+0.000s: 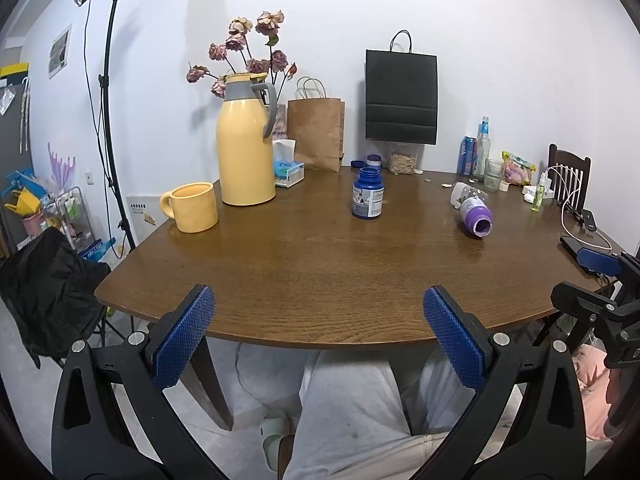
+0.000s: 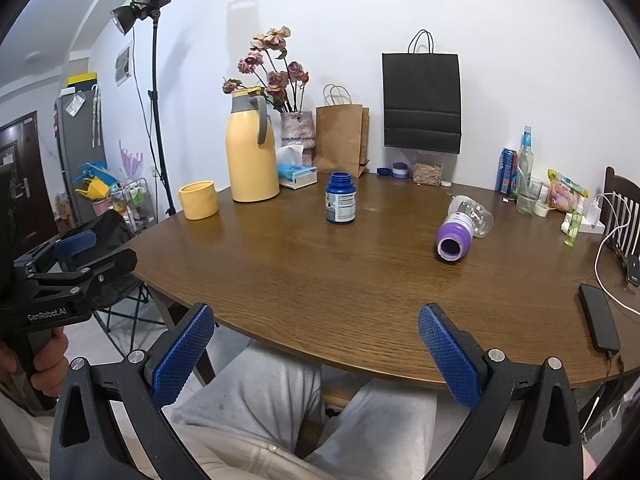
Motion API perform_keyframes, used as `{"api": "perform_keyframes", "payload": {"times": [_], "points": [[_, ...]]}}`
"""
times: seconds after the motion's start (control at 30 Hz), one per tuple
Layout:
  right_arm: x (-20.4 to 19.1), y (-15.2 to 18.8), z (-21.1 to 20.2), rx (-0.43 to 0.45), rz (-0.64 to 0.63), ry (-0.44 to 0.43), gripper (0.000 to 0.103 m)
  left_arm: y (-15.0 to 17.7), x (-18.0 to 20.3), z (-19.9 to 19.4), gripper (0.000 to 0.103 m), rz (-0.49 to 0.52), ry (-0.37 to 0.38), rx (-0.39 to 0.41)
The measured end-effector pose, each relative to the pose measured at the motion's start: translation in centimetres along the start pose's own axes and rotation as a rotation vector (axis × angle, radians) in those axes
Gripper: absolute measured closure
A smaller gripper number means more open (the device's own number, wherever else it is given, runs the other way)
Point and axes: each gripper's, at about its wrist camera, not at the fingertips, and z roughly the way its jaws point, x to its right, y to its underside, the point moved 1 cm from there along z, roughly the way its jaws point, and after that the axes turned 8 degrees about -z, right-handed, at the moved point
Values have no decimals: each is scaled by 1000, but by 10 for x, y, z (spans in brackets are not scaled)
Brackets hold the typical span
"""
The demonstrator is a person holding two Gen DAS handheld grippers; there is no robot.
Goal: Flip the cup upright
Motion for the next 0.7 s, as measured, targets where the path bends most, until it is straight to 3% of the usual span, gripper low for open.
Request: {"api": "perform_keyframes", "payload": {"times": [0.7], "points": [[-4,2,4,-6,-5,-1,0,1,2,5,0,7,0,-18]]}}
